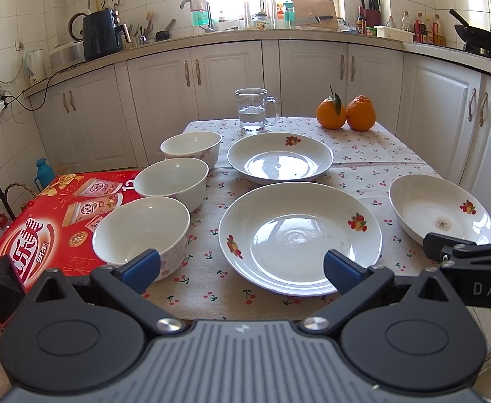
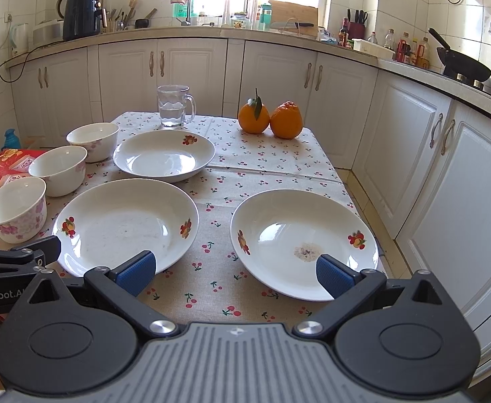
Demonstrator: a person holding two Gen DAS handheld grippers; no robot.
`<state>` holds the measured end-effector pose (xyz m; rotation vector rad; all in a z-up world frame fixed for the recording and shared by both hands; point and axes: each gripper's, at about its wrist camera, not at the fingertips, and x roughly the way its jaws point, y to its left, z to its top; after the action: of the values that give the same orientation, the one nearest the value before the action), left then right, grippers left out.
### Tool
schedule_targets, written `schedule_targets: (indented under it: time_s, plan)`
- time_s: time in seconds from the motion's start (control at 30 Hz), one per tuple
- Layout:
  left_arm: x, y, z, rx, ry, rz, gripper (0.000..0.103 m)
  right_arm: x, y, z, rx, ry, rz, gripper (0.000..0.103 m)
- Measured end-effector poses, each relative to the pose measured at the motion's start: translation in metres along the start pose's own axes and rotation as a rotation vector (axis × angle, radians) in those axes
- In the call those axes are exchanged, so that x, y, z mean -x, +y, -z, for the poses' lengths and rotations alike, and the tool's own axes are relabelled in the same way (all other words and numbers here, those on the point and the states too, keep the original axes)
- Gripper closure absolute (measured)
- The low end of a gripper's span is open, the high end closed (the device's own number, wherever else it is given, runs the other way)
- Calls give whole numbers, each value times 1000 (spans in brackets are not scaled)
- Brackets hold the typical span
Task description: Organize plates and bowls
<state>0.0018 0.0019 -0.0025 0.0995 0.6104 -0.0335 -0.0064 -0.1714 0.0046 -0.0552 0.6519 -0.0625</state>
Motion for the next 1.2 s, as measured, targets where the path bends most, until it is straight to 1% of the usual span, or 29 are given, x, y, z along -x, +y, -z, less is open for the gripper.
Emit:
schedule_targets:
  time_s: [0.77,0.97,1.2]
  plan:
    - [0,0,-1,-4,-2,-2,1,0,0,0,3,-1,2,0]
    - [-3,-3,-3,-23,3,2,1,-2,-1,0,4,1,-1,0]
    - [-7,-8,-10,-61,-7,26,1,-4,-6,-4,20,-9,-16,0]
